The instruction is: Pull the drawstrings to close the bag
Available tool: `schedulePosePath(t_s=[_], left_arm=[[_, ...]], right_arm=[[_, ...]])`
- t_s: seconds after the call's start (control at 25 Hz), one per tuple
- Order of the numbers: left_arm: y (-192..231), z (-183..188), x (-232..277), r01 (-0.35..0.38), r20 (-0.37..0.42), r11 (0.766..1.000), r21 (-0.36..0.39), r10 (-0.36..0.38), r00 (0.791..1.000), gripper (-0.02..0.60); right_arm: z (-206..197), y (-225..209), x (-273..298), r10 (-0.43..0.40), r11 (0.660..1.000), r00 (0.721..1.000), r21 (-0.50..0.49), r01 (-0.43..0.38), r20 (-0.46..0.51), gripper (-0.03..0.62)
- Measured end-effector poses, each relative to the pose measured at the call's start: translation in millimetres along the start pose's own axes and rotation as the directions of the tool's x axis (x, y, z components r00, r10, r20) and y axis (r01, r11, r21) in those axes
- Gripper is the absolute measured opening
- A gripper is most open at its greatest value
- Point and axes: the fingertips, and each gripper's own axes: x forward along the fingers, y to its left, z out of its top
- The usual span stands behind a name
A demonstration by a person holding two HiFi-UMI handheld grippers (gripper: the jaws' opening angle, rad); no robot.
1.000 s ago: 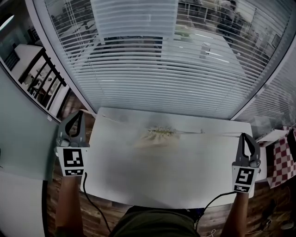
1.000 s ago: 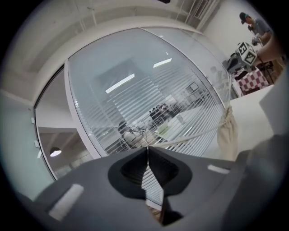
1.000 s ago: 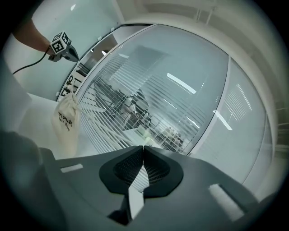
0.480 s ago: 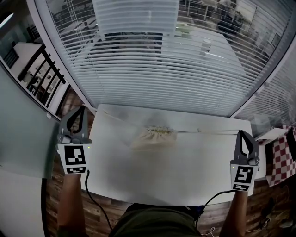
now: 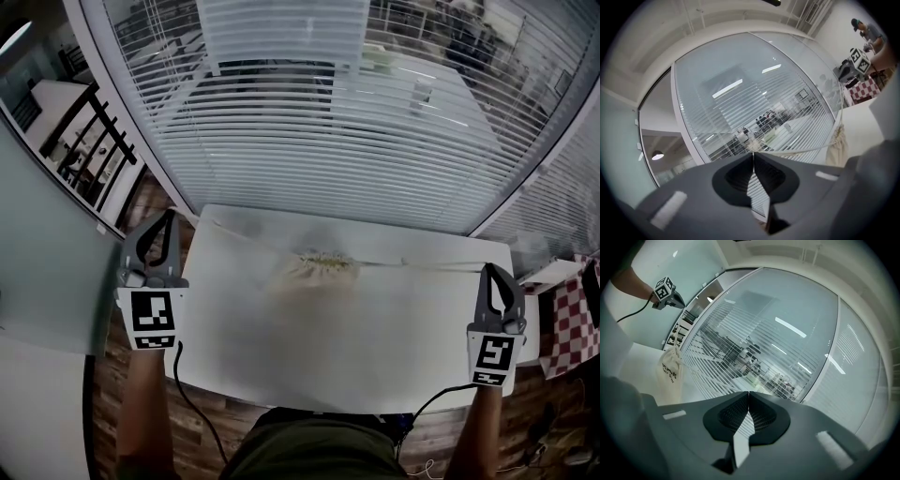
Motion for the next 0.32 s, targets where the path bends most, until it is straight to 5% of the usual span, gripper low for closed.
schedulePosePath(t_s=[0.32], left_arm=[[2.6,3.5,-10.4,-0.005,0.000,1.000,0.008,0.005,1.000,0.009]], right_arm=[[2.9,1.9,-9.1,0.008,1.000,1.000,-0.004,-0.008,0.005,0.015]])
